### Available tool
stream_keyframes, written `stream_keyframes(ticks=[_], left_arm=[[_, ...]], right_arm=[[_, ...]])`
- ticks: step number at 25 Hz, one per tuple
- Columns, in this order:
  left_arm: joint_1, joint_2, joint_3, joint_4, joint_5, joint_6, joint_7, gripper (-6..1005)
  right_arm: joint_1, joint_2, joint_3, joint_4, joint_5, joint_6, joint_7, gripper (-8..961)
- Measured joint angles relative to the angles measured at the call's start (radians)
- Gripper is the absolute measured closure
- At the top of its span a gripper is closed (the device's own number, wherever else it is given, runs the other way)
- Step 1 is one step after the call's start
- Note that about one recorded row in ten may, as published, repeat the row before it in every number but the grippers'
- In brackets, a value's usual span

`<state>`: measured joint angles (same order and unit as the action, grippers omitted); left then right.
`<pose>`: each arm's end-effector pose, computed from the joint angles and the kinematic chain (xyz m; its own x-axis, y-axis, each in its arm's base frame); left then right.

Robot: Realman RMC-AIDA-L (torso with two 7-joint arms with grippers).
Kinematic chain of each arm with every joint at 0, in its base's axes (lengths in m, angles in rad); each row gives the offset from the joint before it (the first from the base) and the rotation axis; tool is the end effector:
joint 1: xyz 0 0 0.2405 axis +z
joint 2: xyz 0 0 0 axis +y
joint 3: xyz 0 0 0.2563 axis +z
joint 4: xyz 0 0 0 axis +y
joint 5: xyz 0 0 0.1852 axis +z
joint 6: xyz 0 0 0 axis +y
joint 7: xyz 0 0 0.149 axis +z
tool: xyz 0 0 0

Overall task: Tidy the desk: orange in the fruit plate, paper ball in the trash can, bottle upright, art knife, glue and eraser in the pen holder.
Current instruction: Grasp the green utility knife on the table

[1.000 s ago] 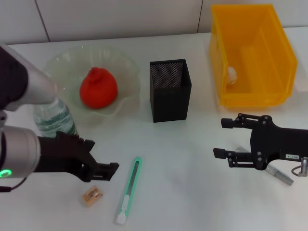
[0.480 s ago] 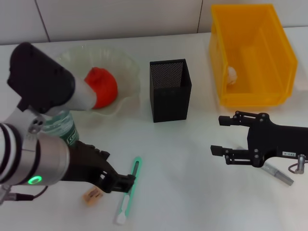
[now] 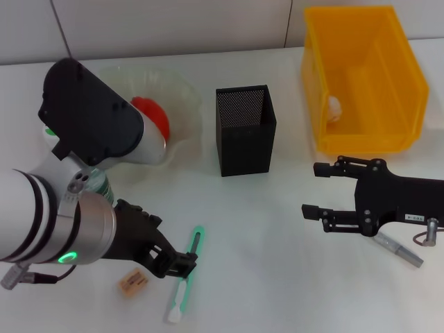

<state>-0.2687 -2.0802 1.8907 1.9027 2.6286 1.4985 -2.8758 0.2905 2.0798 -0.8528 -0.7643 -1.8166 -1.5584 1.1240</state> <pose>-0.1476 0.2408 -0.0359 0.8246 0.5444 -0.1538 0.4416 -0.7894 -0.4265 0.2798 0.2640 0.0019 0.8576 -0.1584 -0.4892 -0.3344 -0.8946 -0.2964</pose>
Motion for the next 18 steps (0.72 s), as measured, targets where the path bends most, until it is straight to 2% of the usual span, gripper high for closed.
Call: stream_keyframes(ticks=[12,13,14,16,18], left_arm=[[-0.045,0.0,-0.001,-0.016,0.089,0.066,-0.001,231],[-0.078,0.0,0.02,-0.031,0.089,0.093,-0.002,232],[-0.078,0.0,0.02,-0.031,0.089,0.093,-0.002,232],[-0.127,0.0,0.077,-0.058,0.084,0.119,-0.003,232],[-0.147,0.0,0.092,-0.074,0.076,0.125,-0.004,232]], right_arm=[[0.007,0.002,0.021,0.012,0.001,0.0,-0.013,185],[0.008,0.002,0.022,0.013,0.001,0.0,-0.013,185],[0.008,0.002,0.023,0.013,0.001,0.0,-0.013,185],[0.009,0.002,0.027,0.013,0.001,0.0,-0.013,185],[0.009,0.002,0.03,0.013,0.001,0.0,-0.013,185]])
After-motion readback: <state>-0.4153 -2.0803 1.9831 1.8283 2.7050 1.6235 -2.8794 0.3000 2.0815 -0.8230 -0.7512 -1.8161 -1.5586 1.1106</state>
